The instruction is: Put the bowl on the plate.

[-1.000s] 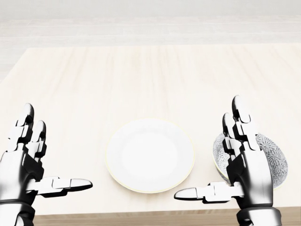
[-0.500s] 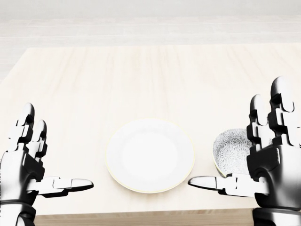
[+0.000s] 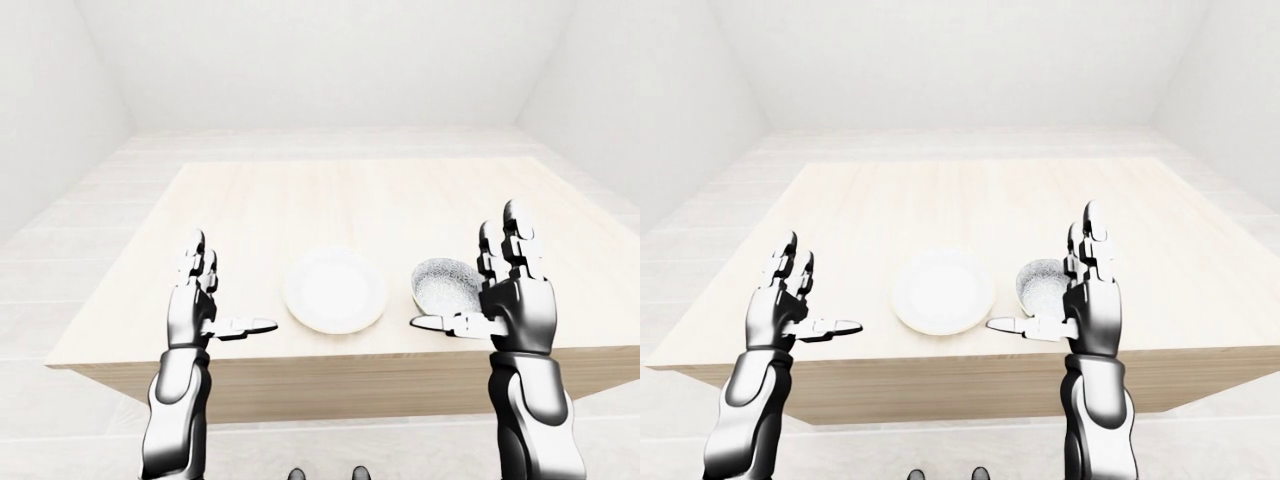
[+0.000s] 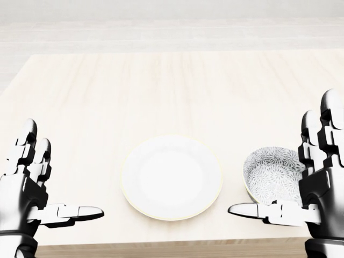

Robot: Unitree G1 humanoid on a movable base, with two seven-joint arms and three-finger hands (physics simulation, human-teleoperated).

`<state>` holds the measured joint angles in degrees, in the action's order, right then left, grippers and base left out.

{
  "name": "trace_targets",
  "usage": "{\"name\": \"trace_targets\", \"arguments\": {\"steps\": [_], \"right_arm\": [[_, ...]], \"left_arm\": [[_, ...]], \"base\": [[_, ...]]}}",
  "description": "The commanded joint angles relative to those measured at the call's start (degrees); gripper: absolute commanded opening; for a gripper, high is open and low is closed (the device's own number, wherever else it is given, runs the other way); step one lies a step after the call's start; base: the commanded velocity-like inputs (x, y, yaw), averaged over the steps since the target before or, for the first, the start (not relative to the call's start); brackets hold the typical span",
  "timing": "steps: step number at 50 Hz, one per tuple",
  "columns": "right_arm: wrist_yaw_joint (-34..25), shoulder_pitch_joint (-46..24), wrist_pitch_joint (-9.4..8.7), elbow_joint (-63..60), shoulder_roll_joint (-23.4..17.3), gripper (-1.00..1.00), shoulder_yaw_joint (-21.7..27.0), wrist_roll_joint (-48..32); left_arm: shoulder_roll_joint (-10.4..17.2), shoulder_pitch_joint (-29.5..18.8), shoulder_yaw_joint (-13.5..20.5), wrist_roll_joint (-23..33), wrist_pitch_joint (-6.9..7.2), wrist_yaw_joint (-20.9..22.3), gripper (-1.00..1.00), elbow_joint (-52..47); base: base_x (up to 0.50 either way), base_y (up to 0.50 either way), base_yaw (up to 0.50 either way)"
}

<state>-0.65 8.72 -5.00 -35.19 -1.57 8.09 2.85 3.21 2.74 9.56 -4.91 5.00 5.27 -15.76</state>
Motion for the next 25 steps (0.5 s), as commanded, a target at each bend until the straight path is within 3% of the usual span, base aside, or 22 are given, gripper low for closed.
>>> {"name": "trace_targets", "arguments": {"steps": [1, 13, 25], "right_arm": [[-3.8, -0.3, 0.00, 2.0, -1.1, 1.00, 3.6, -3.6], [-6.4, -0.7, 0.00, 1.3, -1.6, 1.00, 4.8, -10.5], [-8.2, -1.2, 0.00, -0.2, -1.4, 1.00, 5.6, -14.5]], "left_arm": [[0.8, 0.7, 0.8, 0.7, 0.00, 0.9, 1.00, -2.6], [0.8, 5.4, 1.8, 6.6, 0.00, 3.3, 1.00, -9.1], [-0.1, 4.2, 2.6, 9.6, 0.00, 4.0, 1.00, -7.6]], "base": [[0.00, 0.00, 0.00], [0.00, 0.00, 0.00], [0.00, 0.00, 0.00]]}}
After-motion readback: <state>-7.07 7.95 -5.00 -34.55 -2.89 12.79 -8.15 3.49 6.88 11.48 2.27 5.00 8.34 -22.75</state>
